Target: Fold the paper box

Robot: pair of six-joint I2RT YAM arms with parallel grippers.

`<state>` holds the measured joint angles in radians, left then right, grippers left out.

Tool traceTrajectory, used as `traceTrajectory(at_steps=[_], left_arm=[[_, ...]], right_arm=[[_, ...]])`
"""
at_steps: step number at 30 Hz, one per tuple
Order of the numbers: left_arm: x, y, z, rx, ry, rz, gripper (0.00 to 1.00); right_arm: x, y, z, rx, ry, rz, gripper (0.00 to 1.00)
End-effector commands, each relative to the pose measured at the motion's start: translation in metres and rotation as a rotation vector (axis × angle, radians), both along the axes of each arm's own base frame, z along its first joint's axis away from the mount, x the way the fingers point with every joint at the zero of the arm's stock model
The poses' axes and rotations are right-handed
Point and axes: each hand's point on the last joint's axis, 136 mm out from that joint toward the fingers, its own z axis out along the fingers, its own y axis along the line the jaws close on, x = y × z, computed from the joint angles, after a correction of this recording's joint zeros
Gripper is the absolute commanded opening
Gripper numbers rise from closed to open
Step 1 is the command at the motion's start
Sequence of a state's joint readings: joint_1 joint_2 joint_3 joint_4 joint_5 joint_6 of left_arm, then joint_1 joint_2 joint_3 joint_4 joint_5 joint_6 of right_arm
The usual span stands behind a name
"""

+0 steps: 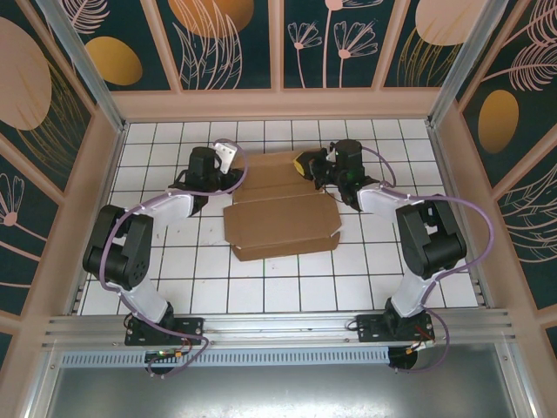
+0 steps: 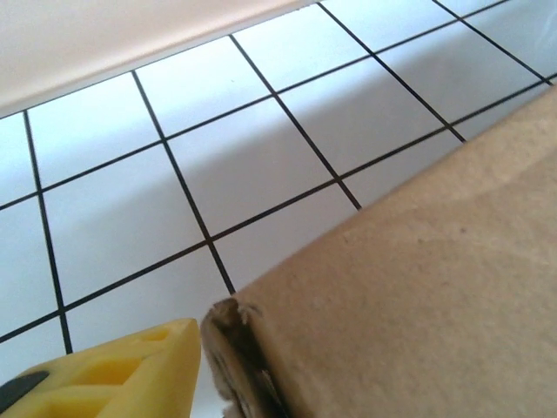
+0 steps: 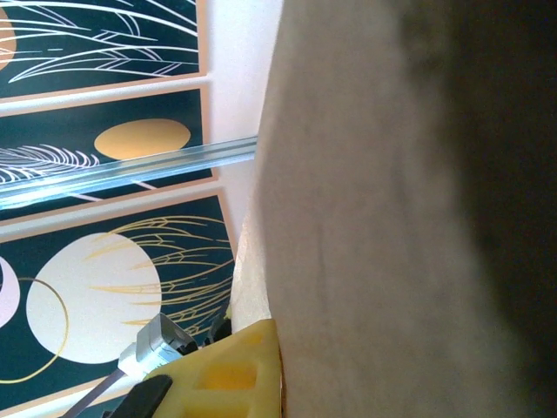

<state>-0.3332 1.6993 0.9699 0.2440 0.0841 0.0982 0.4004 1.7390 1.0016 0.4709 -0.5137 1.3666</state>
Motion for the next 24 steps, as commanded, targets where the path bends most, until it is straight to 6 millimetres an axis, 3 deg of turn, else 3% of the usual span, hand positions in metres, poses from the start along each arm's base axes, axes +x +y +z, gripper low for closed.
traceTrajectory(at_steps=[1,5,9,13,16,17,18,23,24], left_arm=[[0.012,0.002,0.013,0.001,-0.051,0.065,0.48],[0.012,0.014,0.007,0.014,-0.04,0.139,0.42],[0.008,0.027,-0.006,0.037,-0.015,0.21,0.41],[0.008,0.034,-0.006,0.049,-0.004,0.259,0.4],[0.006,0.038,-0.009,0.074,0.007,0.292,0.31],[0.012,0.036,0.003,0.066,-0.016,0.303,0.27],[0.013,0.036,-0.008,0.079,0.007,0.308,0.24],[0.014,0.037,-0.01,0.069,0.011,0.346,0.0],[0.014,0.038,-0.01,0.068,0.012,0.358,0.0]], right_arm=[[-0.01,0.0,0.0,-0.045,0.027,0.01,0.08],[-0.01,-0.009,0.001,-0.108,0.012,-0.044,0.08],[-0.011,-0.013,0.001,-0.145,0.011,-0.088,0.08],[-0.012,-0.017,0.0,-0.173,0.02,-0.127,0.07],[-0.011,-0.022,0.003,-0.212,0.006,-0.166,0.06],[-0.011,-0.023,0.004,-0.225,0.001,-0.178,0.06],[-0.011,-0.024,0.005,-0.233,-0.002,-0.189,0.06],[-0.013,-0.027,0.01,-0.265,-0.014,-0.227,0.04],[-0.013,-0.027,0.01,-0.273,-0.013,-0.229,0.04]])
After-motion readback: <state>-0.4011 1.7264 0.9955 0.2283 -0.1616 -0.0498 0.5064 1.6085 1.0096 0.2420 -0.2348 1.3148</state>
